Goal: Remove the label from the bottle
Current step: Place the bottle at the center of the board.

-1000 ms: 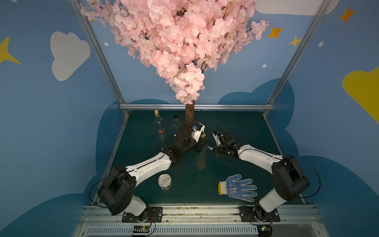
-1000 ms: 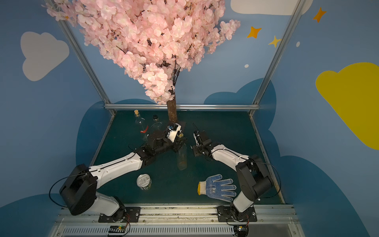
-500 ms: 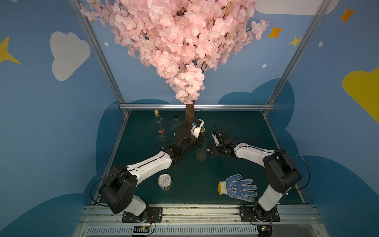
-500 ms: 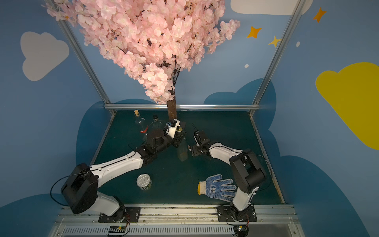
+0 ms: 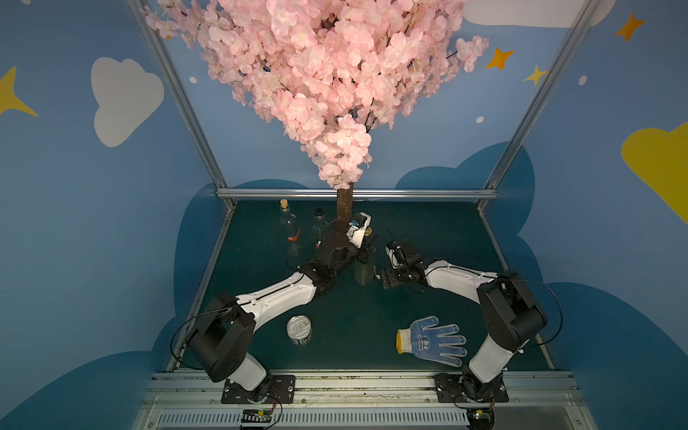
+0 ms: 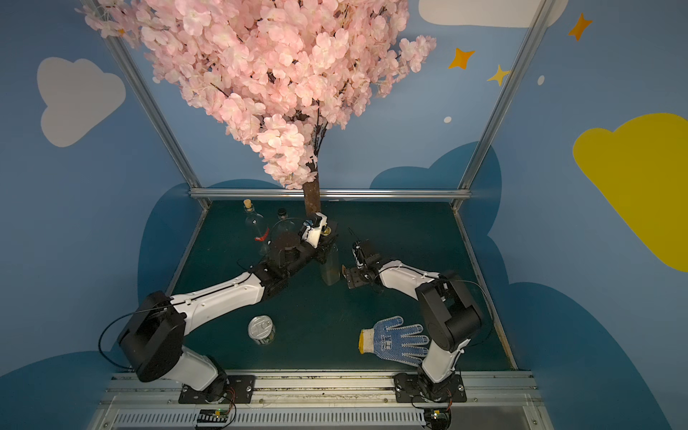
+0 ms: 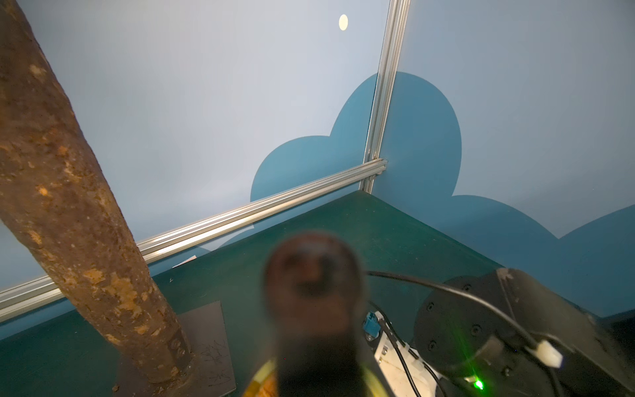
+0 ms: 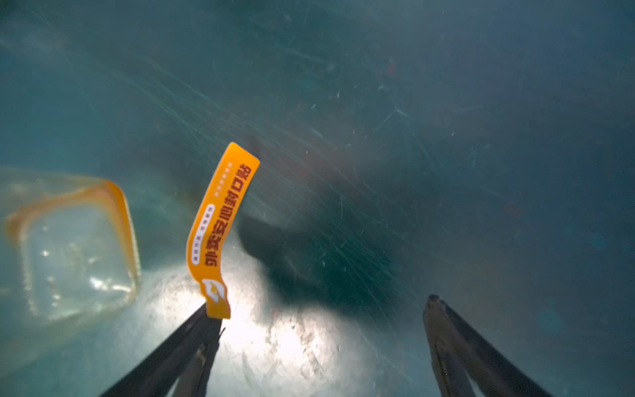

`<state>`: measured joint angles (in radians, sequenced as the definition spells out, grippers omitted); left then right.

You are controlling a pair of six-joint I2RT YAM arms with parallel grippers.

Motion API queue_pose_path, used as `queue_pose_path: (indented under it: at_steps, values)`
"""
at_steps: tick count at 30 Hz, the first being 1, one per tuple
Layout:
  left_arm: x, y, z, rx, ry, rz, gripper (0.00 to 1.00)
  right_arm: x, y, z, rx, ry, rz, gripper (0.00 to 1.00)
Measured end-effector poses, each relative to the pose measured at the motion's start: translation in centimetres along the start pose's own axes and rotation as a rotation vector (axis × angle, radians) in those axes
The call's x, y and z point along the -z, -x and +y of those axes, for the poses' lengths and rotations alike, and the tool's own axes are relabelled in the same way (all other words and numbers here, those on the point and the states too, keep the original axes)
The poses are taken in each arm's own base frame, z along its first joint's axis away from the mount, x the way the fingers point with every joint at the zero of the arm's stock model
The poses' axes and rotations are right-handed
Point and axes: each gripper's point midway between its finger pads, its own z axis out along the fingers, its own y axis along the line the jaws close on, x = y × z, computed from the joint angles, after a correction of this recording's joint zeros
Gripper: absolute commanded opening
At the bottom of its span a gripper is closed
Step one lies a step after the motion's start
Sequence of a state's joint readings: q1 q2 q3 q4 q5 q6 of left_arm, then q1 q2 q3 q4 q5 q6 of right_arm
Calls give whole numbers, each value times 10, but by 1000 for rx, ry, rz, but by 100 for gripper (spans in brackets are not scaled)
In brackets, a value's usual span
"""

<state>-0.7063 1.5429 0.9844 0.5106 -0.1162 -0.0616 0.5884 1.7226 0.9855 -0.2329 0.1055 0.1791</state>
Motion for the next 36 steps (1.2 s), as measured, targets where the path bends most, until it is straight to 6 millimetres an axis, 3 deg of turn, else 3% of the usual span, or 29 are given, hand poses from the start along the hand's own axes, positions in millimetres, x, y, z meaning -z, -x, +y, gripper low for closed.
queue_pose_path:
  at_steps: [8, 24, 28, 36]
  values:
    - [-1, 3, 6, -16, 35, -14, 2, 5, -21, 3, 12, 15, 48, 91]
    - [-21, -2, 10, -58, 58, -87, 2, 12, -19, 6, 16, 22, 32, 91]
    - [-35, -3, 9, -66, 58, -78, 2, 12, -19, 6, 16, 22, 32, 91]
    - [-63, 15, 10, -65, 56, -105, 2, 12, -19, 6, 16, 23, 32, 91]
